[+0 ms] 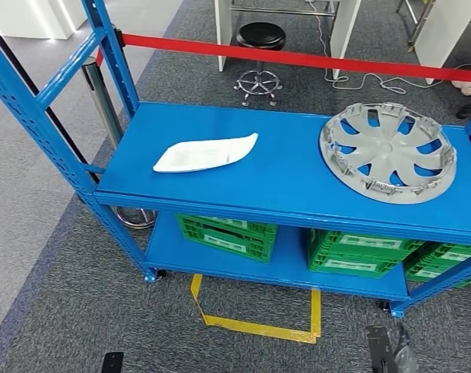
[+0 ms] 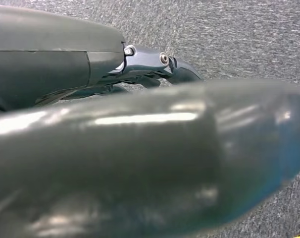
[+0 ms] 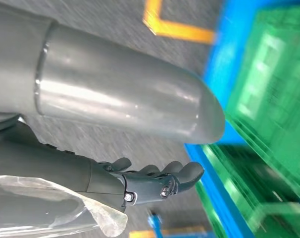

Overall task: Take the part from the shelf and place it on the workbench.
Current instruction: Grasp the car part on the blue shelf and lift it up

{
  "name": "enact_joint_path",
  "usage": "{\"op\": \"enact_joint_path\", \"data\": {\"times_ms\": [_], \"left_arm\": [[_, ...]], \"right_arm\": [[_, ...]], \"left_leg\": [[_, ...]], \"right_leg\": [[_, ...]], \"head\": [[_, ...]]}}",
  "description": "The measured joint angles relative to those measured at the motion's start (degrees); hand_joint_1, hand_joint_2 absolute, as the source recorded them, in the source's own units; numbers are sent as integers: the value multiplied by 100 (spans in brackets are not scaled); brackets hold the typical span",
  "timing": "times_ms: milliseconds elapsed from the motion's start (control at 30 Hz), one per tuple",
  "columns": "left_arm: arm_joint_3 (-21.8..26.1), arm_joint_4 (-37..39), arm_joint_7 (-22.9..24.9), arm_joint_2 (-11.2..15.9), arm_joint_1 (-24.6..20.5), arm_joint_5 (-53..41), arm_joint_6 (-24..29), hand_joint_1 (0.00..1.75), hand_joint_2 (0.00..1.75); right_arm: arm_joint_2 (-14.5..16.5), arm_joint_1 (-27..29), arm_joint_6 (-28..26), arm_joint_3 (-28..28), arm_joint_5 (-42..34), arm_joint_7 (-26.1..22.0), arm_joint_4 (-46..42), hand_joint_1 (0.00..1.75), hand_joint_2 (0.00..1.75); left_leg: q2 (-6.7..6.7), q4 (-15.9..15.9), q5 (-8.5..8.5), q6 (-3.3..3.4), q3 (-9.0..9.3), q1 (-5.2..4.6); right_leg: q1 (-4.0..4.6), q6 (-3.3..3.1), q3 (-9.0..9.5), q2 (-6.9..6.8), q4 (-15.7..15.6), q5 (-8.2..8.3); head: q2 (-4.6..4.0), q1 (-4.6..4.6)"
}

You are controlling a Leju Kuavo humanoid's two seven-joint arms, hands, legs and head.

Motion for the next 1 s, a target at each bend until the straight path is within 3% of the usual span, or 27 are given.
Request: {"op": "enact_joint_path", "data": {"times_ms": [400, 600, 800, 1000], "left_arm": [[277, 62, -148, -79, -67, -227, 105, 0, 0], [325, 63, -176, -120, -109, -322, 145, 0, 0], [339, 63, -176, -151, -148, -427, 186, 0, 0], [342, 97, -161, -174, -186, -490, 225, 0, 0]], "right_arm": [[-15, 549, -703, 1316, -471, 10, -2230, 0, 0], [-185, 680, -1037, 1972, -479, 52, -3305, 0, 0], [-577, 678, -1317, 2676, -259, 245, -4224, 0, 0], [-1254, 586, -1475, 3477, 152, 672, -4853, 0, 0]], "left_leg": [[0, 1, 0, 0, 0, 0], [0, 2, 0, 0, -1, 0], [0, 5, 0, 1, -1, -1], [0, 6, 0, 1, -1, -1]], "right_leg": [[0, 0, 0, 0, 0, 0], [0, 0, 0, 0, 0, 0], [0, 1, 2, 0, 0, 1], [-1, 1, 2, 0, 0, 1]], "head": [[0, -1], [0, -1], [0, 0], [1, 1]]}}
